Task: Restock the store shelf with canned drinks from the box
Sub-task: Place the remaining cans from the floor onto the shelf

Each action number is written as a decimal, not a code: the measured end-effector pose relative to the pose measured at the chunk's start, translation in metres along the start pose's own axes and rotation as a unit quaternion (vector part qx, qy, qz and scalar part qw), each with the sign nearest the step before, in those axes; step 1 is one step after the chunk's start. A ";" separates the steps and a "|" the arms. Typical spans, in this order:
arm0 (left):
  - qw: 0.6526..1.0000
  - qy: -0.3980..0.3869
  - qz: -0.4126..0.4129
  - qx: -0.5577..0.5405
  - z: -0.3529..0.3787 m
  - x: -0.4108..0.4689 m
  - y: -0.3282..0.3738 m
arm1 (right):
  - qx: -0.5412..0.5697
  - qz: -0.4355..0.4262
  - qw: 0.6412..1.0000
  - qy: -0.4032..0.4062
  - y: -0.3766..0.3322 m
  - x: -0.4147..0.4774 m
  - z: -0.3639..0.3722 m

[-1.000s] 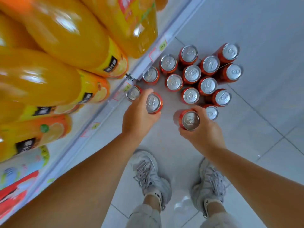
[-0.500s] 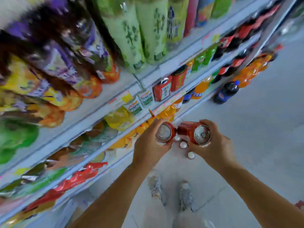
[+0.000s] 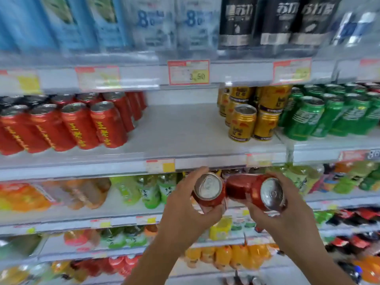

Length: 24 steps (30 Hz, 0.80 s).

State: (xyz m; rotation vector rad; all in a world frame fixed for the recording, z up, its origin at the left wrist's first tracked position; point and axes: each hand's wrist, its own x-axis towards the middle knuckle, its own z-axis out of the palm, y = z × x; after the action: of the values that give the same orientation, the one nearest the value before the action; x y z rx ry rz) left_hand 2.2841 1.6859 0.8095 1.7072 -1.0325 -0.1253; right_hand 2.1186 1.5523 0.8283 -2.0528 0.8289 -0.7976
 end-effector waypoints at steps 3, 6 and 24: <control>0.999 0.041 0.016 0.008 -0.062 0.016 -0.002 | 0.020 -0.036 0.999 0.003 -0.050 0.022 0.034; 0.997 0.072 0.022 0.016 -0.123 0.030 -0.011 | 0.051 -0.073 0.996 0.015 -0.091 0.049 0.074; 0.977 0.210 -0.020 -0.015 -0.193 0.077 -0.043 | 0.019 -0.076 0.992 -0.097 -0.130 0.212 0.186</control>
State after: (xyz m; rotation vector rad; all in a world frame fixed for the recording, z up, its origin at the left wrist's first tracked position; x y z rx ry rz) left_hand 2.4612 1.7763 0.8836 1.6348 -0.6780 0.1889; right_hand 2.4213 1.5318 0.8941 -2.1383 0.5518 -0.6764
